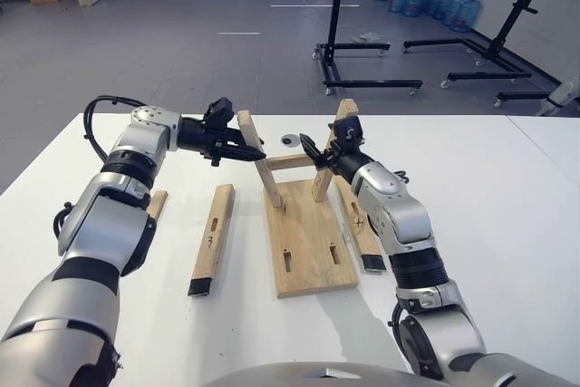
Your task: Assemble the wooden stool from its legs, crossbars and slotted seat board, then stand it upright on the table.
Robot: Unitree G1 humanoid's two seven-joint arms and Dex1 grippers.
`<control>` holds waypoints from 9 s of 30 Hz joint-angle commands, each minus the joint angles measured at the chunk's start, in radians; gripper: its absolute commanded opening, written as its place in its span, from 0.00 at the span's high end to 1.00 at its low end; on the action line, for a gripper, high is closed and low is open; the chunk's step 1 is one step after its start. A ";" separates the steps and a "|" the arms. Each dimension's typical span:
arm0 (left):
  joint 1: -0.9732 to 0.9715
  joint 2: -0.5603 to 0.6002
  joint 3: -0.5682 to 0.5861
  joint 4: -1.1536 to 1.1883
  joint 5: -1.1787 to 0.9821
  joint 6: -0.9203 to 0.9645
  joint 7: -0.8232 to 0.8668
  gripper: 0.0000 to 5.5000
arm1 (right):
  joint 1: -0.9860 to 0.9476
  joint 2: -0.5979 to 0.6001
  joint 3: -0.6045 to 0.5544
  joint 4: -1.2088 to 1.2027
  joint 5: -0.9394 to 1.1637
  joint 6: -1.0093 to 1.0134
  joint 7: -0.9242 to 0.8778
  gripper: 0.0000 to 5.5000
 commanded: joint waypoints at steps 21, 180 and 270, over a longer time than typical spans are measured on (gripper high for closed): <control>0.169 0.019 0.035 0.036 0.191 0.012 0.077 0.63 | 0.021 -0.086 -0.292 0.079 0.245 -0.236 0.264 0.29; 1.032 -0.241 0.262 -1.309 0.317 -0.356 0.989 0.77 | 0.173 0.146 -0.141 -0.241 0.826 0.095 0.250 0.64; 1.122 -0.351 0.334 -1.190 0.405 -0.220 1.301 0.46 | 0.410 0.036 -0.197 -0.211 0.135 -0.105 -0.180 0.93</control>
